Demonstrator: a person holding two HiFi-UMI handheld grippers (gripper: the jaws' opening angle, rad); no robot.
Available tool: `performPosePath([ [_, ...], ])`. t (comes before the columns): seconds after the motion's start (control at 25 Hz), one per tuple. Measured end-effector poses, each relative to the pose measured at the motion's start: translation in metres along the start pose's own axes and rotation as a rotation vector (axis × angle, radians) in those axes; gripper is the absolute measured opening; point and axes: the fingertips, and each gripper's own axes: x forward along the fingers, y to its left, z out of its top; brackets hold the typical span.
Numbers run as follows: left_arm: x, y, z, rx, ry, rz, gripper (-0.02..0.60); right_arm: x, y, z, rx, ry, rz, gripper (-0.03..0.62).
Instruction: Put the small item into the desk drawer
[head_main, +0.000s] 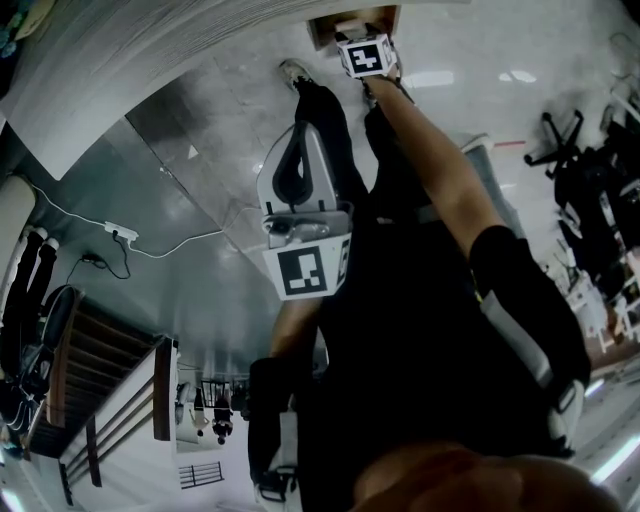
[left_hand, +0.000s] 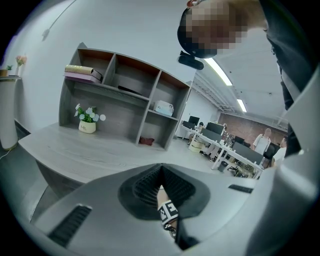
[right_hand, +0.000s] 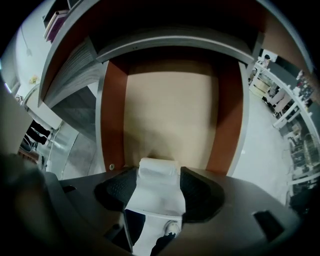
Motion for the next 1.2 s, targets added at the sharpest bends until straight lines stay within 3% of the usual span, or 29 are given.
performPosePath([
  [0.4,-0.028,-0.043,0.021,0.035,-0.054,-0.027,-0.005,-0.078,0.0,0.006,0.043,-0.1,0.05,0.255],
  [0.76,-0.06,-0.076,0.037,0.112,-0.093,-0.041,-0.005,-0.172,0.0,0.014,0.022,-0.233,0.093,0.12],
  [1.2,-0.1,-0.143,0.046,0.142,-0.177,-0.017,-0.005,-0.287,-0.013,0.001,-0.074,-0.405,0.16,0.019],
])
